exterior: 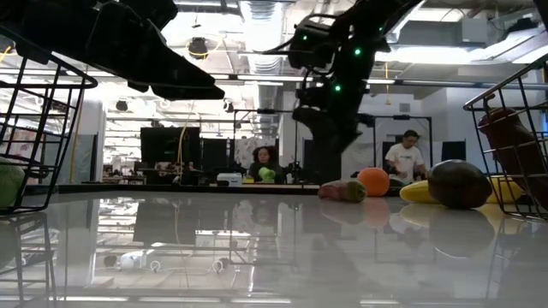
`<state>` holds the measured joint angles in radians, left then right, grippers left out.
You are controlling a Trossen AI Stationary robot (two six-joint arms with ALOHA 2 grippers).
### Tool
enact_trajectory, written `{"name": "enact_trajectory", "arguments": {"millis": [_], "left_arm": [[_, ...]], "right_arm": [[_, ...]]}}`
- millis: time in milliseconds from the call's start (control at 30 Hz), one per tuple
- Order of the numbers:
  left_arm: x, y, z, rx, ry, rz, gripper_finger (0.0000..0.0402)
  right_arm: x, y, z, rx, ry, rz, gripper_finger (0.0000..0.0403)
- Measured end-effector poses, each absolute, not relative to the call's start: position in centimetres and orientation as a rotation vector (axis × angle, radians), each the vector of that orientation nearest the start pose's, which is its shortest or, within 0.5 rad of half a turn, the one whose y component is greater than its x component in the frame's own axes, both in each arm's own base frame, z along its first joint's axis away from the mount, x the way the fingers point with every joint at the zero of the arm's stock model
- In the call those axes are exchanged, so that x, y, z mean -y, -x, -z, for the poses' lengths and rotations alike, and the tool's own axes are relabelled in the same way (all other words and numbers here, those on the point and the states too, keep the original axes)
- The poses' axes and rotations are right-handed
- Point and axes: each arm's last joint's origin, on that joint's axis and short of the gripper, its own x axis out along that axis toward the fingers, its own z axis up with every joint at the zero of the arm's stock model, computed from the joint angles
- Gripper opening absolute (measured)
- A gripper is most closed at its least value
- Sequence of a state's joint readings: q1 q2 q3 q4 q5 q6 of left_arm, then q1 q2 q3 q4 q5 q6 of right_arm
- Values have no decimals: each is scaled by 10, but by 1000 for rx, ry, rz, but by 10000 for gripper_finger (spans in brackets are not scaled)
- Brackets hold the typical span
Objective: Sort produce into baskets
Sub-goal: Put the red chili pepper into the gold wire basket
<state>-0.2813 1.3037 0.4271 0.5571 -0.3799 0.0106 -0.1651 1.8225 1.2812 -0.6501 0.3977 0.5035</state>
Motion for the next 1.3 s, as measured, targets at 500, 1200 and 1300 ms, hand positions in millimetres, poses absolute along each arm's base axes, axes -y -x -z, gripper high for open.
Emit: {"name": "enact_trajectory", "arguments": {"millis": [500,1200,1300], "left_arm": [[58,-236,-178,-308,-97,-81,341],[58,-236,-178,-308,-94,-89,341],[58,-236,-178,-309,-97,-89,341]], "right_arm": [[71,-340,-156,-1115,-341,918,221],[72,-333,-151,-1132,-383,830,158],[71,-332,-162,-1138,-390,796,158]]}}
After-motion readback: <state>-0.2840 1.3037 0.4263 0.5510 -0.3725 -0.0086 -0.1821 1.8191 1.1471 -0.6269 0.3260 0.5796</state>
